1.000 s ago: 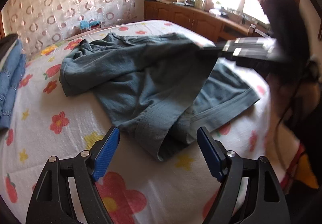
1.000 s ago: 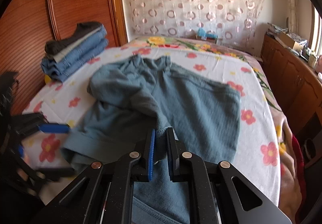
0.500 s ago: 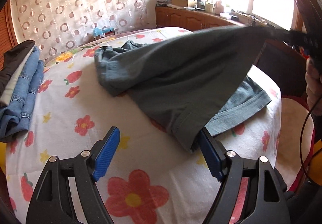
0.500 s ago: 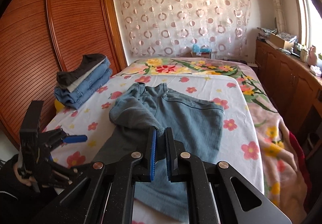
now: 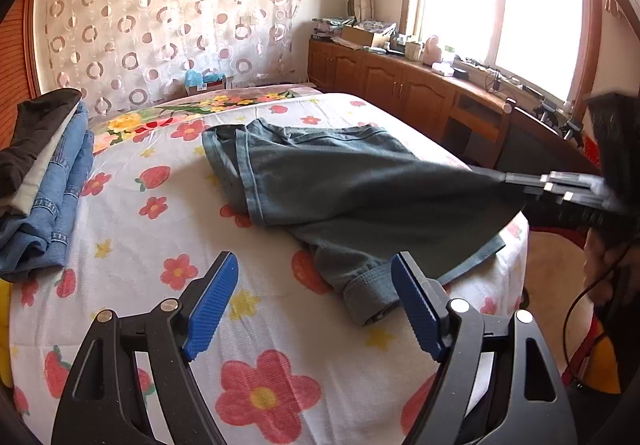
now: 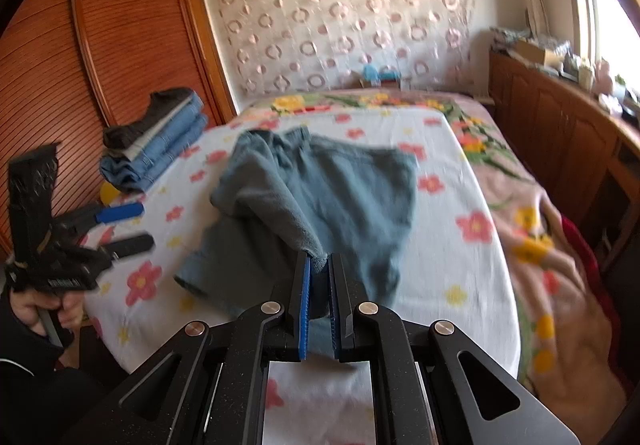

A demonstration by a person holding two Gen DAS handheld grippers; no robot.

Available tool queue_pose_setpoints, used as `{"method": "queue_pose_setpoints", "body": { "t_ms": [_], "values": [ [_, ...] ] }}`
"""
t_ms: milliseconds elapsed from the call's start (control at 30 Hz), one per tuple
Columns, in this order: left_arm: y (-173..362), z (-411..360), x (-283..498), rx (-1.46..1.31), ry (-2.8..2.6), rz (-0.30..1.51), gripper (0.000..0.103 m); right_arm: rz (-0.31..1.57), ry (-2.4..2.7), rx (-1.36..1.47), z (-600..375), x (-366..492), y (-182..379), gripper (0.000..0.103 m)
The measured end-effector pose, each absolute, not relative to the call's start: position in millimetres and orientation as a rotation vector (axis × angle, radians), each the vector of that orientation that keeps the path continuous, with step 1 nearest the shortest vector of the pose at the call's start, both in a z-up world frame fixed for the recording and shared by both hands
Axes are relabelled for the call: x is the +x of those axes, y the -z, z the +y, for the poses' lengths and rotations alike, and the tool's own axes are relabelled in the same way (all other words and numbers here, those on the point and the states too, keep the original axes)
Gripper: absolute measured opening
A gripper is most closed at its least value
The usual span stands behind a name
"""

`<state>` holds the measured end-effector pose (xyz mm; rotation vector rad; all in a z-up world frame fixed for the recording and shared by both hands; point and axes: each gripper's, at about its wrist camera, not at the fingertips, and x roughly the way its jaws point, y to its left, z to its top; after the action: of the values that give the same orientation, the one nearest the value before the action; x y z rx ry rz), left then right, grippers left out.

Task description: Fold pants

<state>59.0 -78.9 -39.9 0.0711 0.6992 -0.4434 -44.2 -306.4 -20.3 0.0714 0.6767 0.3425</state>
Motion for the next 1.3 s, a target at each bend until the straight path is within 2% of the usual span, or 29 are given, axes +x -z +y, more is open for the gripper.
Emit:
{"method": "queue_pose_setpoints", "body": {
  "t_ms": [333, 633, 733, 767, 833, 867, 1300],
  "values": [
    [50.7, -80.3, 73.4, 0.046, 0.440, 0.713, 0.087, 0.767, -0.303, 0.105, -316.7, -35.6, 51.6, 0.008],
    [57.5, -77.3, 76.3, 0.041, 0.413, 0.727, 0.087, 0.759, -0.297, 0.099, -318.0, -36.9, 55.6, 0.009],
    [53.7, -74.5, 74.1, 0.045, 0.397, 0.706, 0.087, 0.745, -0.278, 0.069, -317.1, -41.0, 53.0, 0.023],
    [51.7, -72.9, 73.4, 0.042, 0.393, 0.699, 0.087, 0.741, -0.274, 0.063, -317.2, -42.2, 51.8, 0.025],
    [48.5, -69.9, 73.1, 0.038, 0.384, 0.692, 0.087, 0.730, -0.270, 0.052, -317.9, -45.4, 47.9, 0.037],
    [46.6, -67.8, 72.7, 0.038, 0.376, 0.688, 0.087, 0.719, -0.271, 0.043, -317.8, -47.0, 45.4, 0.038],
    [29.6, -35.4, 73.5, 0.023, 0.282, 0.639, 0.087, 0.648, -0.354, -0.051, -279.3, -21.7, 19.9, 0.041]
  ]
}}
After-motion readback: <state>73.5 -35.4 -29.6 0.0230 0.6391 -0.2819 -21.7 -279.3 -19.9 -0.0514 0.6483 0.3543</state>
